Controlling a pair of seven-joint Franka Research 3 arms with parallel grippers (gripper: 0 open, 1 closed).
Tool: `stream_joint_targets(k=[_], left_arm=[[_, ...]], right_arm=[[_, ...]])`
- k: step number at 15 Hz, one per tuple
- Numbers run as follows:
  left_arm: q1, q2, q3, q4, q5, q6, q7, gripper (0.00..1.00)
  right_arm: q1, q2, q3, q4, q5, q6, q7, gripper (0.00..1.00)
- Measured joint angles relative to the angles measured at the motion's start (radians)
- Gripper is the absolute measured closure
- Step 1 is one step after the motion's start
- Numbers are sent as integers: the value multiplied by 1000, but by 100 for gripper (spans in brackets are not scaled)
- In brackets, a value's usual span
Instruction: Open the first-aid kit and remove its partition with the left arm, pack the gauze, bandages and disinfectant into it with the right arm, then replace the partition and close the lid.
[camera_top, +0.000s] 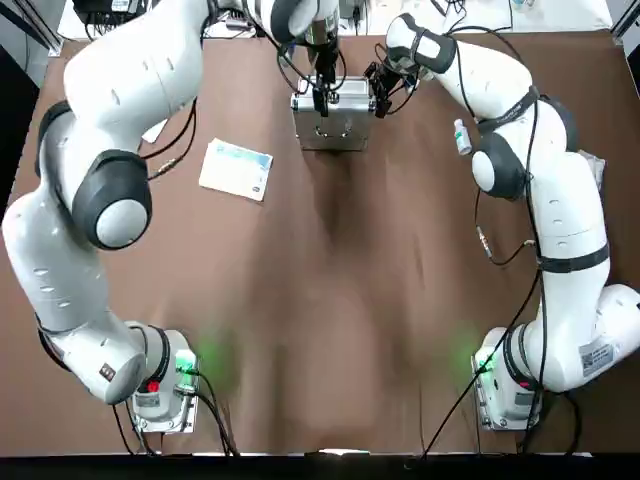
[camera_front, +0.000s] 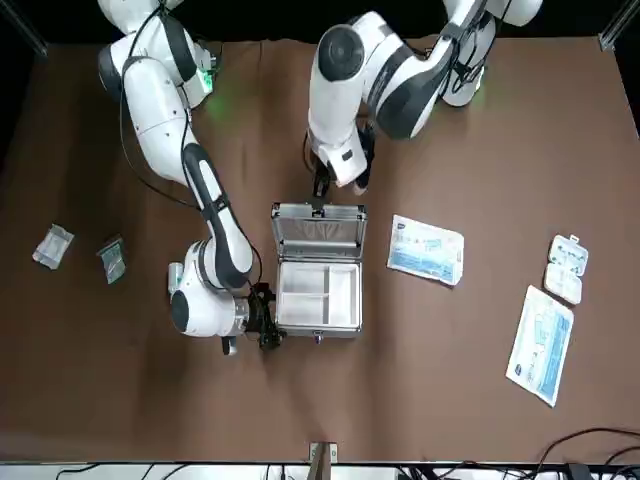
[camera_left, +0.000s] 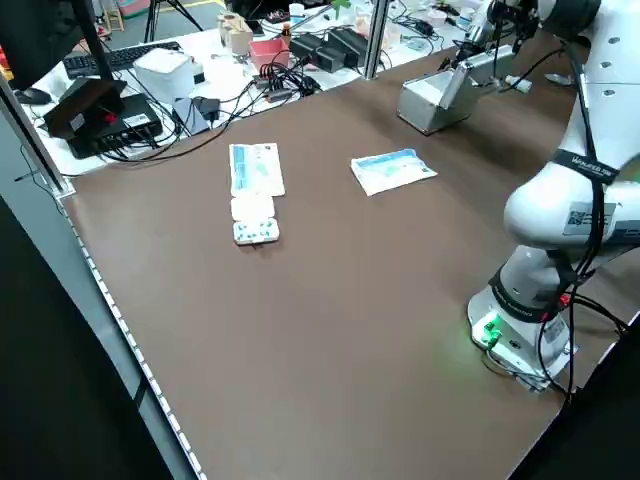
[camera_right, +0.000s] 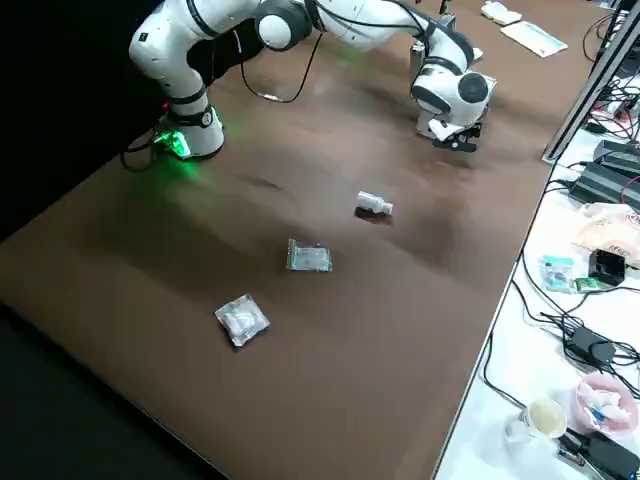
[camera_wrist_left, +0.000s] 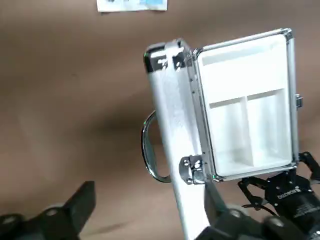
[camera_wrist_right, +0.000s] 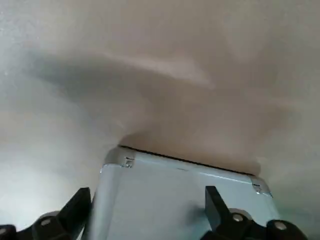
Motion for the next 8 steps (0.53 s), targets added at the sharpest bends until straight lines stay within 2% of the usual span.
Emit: stream_joint_targets(k=[1,3,8], left_arm=[[3,-10,3,0,0,-7,17,0],[13,-20,6,1,1,-11,79,0],[63,-26,11,27,1,-9,422,0]], right_arm=[[-3,0,1,3,1,-5,1,1],[-15,-7,4,15,7,-21,4,1],[-81,-58,-9,29,-5,-35,2,1]])
